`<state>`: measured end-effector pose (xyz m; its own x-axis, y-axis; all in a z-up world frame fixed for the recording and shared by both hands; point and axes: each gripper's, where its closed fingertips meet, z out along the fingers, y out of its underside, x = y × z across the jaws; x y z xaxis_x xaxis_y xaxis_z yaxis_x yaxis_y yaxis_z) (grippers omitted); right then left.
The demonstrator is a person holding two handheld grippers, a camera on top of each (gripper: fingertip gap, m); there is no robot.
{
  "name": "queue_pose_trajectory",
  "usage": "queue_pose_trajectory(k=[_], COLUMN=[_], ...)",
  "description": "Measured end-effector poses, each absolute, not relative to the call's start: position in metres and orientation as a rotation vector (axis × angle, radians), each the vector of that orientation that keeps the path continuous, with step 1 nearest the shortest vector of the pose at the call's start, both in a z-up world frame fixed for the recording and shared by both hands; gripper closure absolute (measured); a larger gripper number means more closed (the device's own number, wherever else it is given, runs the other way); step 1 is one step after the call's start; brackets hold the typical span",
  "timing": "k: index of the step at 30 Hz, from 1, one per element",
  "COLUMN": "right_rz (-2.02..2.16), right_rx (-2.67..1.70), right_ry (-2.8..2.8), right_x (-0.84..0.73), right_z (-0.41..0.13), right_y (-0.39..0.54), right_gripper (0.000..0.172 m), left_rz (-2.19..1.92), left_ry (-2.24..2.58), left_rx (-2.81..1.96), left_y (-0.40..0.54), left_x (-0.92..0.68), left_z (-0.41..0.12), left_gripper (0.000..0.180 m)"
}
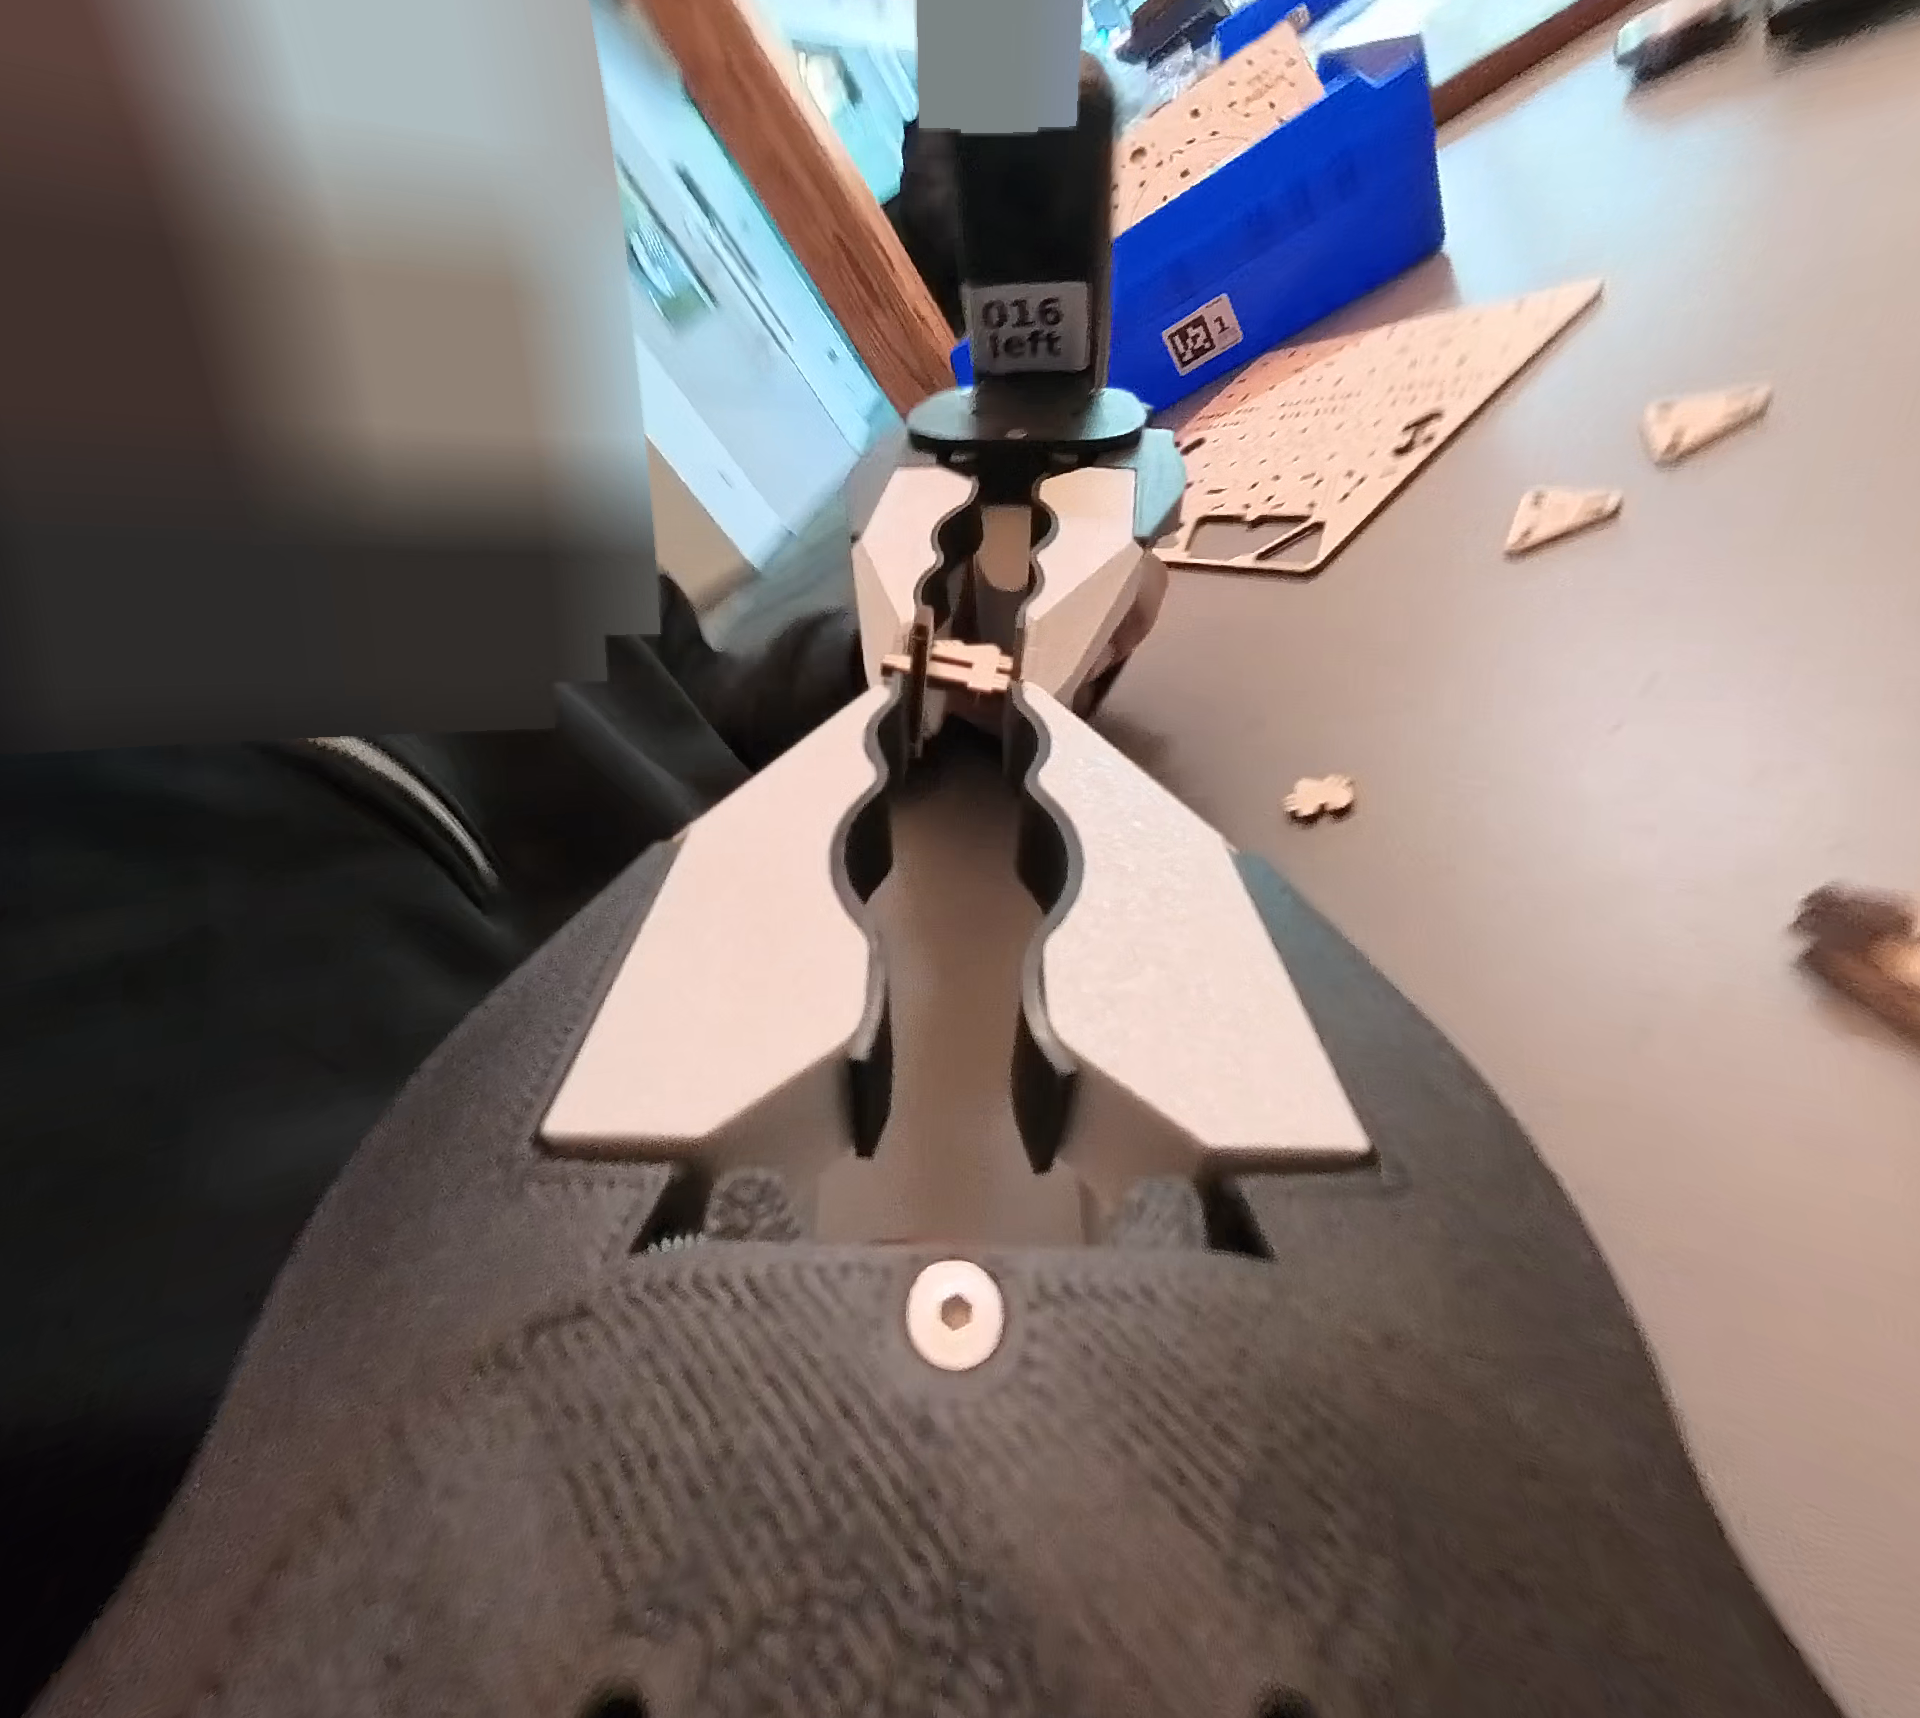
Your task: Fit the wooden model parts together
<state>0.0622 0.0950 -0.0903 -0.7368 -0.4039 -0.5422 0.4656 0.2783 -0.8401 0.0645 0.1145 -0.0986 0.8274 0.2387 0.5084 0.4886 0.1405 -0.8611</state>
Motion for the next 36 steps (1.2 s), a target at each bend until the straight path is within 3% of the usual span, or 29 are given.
queue_pose_trajectory(k=[14, 25, 30, 36], right_rz=[-1.323, -1.944, -2.019, -2.02], right_rx=[0.33, -0.269, -0.335, -0.35], right_ry=[1.552, 2.098, 2.151, 2.148], right_x=[0.052, 0.059, 0.058, 0.061], right_z=[-0.095, -0.089, -0.086, -0.086], right_y=[0.091, 0.094, 0.096, 0.095], right_gripper=[0.155, 0.154, 0.154, 0.154], left_rz=[-0.193, -0.247, -0.276, -0.217], left_ry=[-0.671, -0.636, -0.617, -0.592], left_rx=[-1.442, -1.371, -1.376, -1.408], left_y=[0.112, 0.109, 0.112, 0.112], left_x=[0.057, 0.062, 0.065, 0.067], left_z=[-0.104, -0.093, -0.093, -0.092], left_gripper=[0.164, 0.161, 0.161, 0.177])
